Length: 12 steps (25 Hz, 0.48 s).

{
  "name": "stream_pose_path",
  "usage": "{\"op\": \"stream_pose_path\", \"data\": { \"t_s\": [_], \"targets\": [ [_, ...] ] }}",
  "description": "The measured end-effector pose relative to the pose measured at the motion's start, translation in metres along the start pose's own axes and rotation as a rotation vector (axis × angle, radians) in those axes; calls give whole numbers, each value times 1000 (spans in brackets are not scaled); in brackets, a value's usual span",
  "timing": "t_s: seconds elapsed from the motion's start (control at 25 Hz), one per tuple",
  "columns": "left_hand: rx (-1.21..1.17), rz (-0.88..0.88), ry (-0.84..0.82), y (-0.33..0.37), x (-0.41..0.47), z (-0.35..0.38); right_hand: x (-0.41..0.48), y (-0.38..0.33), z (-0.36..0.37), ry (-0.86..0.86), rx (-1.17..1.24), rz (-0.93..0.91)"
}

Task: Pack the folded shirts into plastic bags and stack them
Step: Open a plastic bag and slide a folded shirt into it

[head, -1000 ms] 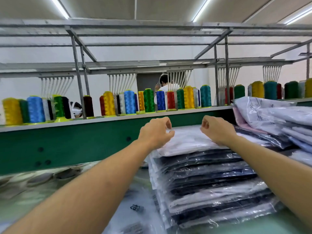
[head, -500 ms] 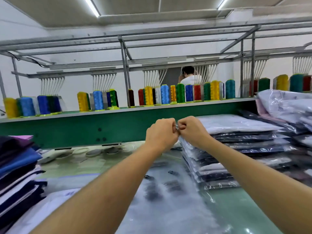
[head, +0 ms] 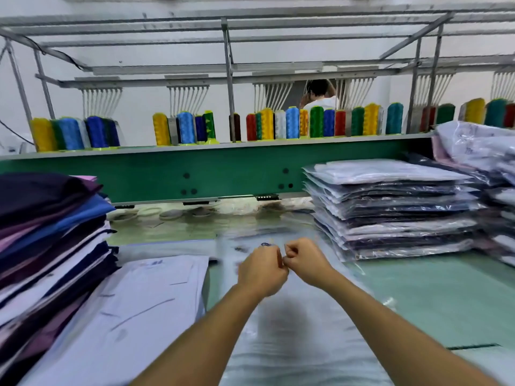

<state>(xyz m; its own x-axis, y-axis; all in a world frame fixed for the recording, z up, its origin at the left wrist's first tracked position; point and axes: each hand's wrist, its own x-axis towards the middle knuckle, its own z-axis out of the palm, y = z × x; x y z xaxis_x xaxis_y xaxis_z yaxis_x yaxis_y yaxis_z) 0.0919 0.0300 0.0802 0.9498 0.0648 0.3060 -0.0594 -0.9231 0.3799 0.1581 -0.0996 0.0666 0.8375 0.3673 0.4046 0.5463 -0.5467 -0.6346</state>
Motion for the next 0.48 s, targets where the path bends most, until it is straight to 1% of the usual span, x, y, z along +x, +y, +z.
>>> {"op": "stream_pose_path", "data": {
  "t_s": [0.16, 0.24, 0.32, 0.4, 0.48],
  "targets": [
    [10, -159, -151, -39, -6, 41, -12, 21, 26, -61, 1, 81],
    [68, -177, -185, -57, -6, 57, -17, 31, 32, -70, -15, 121],
    [92, -161, -170, -70, -5, 68, -20, 42, 33, -42, -44, 142],
    [87, -161, -161, -78, 0, 71, -21, 53, 29, 24, -154, 154],
    [80, -183, -168, -83, 4, 72, -24, 64, 20, 63, -382, 176]
  ]
}}
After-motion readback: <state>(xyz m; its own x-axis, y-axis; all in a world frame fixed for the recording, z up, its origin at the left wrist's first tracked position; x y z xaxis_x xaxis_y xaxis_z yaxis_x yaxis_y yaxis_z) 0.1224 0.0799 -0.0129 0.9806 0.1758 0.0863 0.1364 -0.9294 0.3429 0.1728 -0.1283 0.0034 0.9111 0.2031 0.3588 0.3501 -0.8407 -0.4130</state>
